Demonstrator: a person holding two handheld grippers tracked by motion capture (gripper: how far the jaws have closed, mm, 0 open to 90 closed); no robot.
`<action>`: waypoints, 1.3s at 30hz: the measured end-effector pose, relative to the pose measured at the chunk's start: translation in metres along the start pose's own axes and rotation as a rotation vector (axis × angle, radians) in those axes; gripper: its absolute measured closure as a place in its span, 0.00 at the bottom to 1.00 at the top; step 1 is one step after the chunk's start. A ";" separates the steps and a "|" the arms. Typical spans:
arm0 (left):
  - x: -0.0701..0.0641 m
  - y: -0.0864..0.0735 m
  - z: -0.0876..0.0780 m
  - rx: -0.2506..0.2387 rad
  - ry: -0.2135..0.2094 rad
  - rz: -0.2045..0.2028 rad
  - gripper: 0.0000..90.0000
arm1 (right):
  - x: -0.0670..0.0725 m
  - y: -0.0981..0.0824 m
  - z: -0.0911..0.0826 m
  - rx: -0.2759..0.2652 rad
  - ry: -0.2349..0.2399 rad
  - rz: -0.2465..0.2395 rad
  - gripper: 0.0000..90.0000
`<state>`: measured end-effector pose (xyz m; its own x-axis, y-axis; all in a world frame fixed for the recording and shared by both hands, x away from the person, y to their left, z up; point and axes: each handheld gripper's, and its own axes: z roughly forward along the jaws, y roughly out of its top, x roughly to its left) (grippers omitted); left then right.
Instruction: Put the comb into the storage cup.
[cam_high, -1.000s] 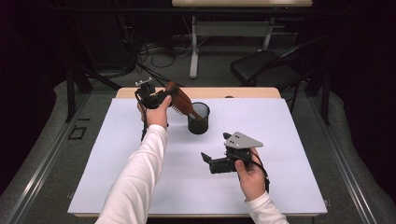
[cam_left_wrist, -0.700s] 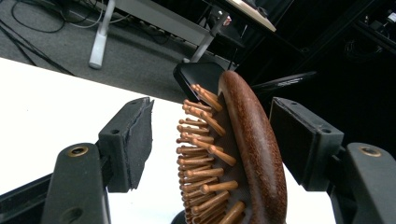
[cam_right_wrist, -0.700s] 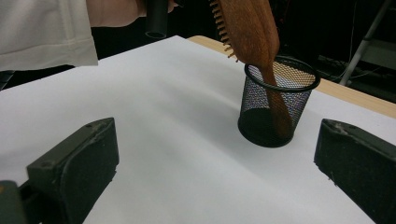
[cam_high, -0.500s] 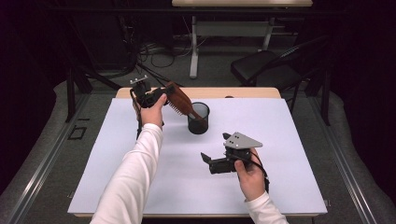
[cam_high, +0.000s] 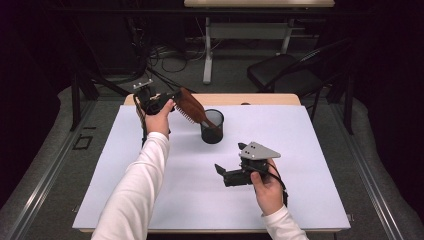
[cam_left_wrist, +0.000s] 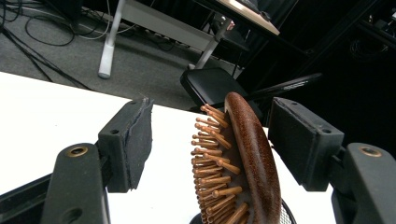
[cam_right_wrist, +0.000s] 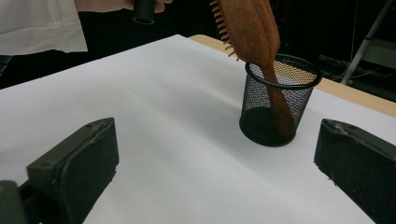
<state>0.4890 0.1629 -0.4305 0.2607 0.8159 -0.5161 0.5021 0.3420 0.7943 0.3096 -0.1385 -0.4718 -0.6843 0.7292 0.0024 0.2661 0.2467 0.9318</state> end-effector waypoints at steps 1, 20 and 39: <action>0.000 0.000 -0.001 -0.003 -0.005 0.000 0.33 | 0.000 0.000 0.000 0.000 -0.001 0.000 0.00; 0.001 0.009 -0.014 -0.005 -0.035 0.026 0.17 | 0.000 -0.001 0.001 0.004 -0.001 -0.003 0.00; -0.010 0.012 -0.025 0.039 -0.108 0.153 0.00 | -0.001 -0.001 0.000 0.003 -0.004 -0.001 0.00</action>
<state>0.4716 0.1709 -0.4080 0.4229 0.8014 -0.4230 0.4808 0.1972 0.8543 0.3098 -0.1391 -0.4728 -0.6815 0.7318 0.0000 0.2678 0.2494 0.9306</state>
